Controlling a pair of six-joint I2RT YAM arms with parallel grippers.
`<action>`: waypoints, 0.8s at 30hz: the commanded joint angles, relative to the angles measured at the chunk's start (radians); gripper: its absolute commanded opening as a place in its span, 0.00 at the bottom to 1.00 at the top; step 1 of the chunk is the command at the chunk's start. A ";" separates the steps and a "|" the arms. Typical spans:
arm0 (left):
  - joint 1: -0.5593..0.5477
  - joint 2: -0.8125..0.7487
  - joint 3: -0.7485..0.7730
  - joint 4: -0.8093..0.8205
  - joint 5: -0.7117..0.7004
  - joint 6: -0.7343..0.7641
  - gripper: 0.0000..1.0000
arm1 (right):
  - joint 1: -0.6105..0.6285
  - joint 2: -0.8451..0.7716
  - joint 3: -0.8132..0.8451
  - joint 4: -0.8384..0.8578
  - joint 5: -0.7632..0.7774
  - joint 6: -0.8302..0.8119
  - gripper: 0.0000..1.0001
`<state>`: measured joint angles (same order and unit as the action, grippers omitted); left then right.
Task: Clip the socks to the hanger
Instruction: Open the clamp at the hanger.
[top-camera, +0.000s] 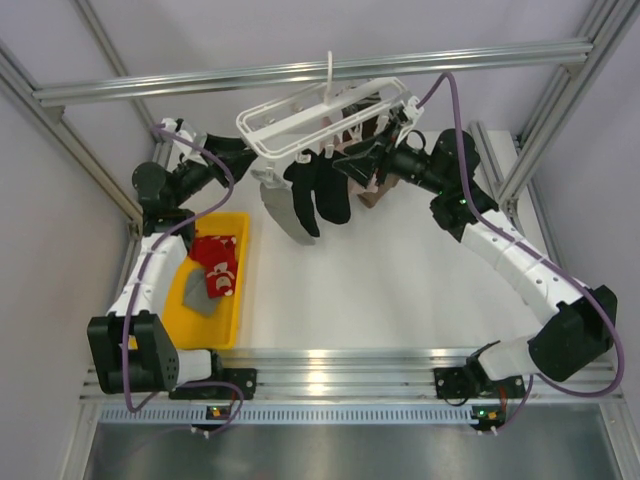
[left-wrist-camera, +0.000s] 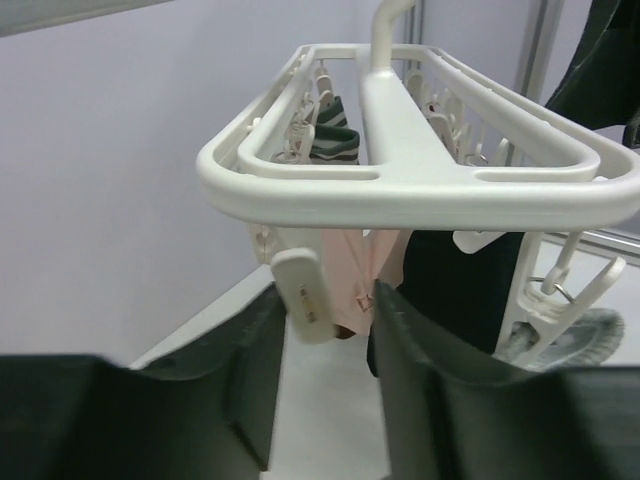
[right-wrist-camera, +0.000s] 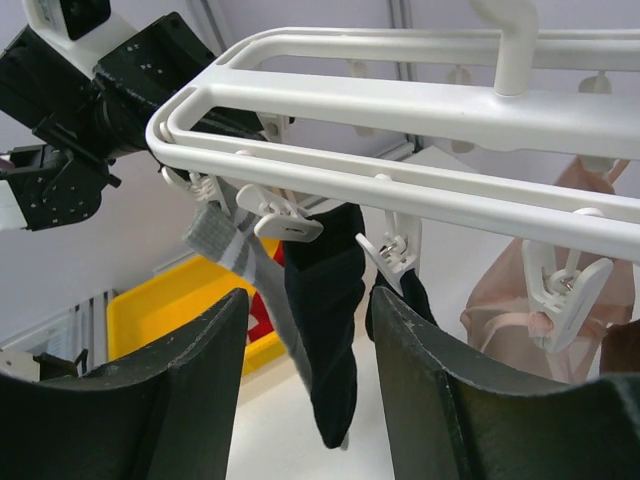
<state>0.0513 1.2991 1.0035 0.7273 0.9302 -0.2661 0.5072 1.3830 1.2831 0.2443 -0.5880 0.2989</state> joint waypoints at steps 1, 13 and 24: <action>-0.008 0.005 -0.003 0.104 0.059 -0.021 0.39 | -0.007 -0.030 0.054 0.004 -0.024 -0.035 0.52; -0.048 -0.115 0.039 -0.190 0.075 0.154 0.10 | -0.007 -0.062 0.096 -0.056 -0.003 -0.070 0.53; -0.366 -0.107 0.243 -0.868 -0.189 0.530 0.00 | -0.018 -0.136 0.088 -0.125 0.039 -0.086 0.50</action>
<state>-0.2611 1.1820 1.1778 0.0418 0.8196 0.1673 0.5011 1.2953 1.3251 0.1085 -0.5678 0.2249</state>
